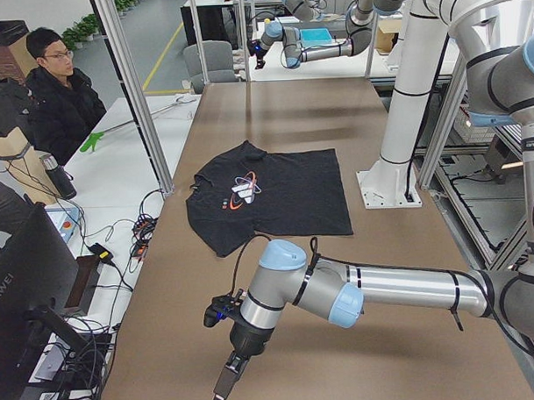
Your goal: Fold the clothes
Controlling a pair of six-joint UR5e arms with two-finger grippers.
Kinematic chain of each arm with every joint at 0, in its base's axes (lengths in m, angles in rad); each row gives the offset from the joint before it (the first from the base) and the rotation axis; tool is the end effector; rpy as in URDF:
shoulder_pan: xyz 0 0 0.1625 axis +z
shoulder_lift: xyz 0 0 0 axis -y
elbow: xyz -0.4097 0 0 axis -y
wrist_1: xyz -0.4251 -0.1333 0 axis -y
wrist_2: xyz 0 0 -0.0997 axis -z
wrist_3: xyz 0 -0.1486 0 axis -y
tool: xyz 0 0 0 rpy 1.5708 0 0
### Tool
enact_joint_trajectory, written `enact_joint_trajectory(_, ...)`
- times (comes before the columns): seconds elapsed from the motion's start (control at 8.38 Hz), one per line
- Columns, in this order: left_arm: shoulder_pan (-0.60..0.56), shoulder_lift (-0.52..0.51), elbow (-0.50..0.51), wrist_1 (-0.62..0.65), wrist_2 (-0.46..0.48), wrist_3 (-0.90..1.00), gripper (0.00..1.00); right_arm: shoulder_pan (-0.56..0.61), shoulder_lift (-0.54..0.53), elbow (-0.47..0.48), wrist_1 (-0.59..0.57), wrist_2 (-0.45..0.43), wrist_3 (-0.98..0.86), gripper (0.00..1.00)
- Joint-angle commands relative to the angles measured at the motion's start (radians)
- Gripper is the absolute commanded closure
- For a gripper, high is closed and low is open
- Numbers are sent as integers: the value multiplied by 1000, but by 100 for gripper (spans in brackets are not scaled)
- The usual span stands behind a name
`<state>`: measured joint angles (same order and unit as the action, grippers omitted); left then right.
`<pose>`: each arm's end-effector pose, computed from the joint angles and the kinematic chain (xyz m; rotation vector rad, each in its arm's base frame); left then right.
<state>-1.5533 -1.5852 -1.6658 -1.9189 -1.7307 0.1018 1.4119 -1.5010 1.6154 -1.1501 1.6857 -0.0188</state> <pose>-0.0994 -0.5845 0.6133 0.4632 0.1379 0.1535 0.0180 -0.6226 0.5988 0.5263 -0.1495 -0.2040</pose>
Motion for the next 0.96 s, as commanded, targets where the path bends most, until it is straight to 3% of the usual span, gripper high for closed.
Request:
enact_joint_trajectory(0.0, -2, 4, -8, -9, -3, 2, 6, -180, 105, -15, -7, 6, 304, 5)
enact_joint_trajectory(0.48, -1, 5, -3, -9, -3, 3, 6, -414, 304, -101, 6, 61, 887, 6)
enact_joint_trajectory(0.84, 1, 11, -5, -11, -3, -2, 6, -481, 360, -259, 183, 58, 999, 13)
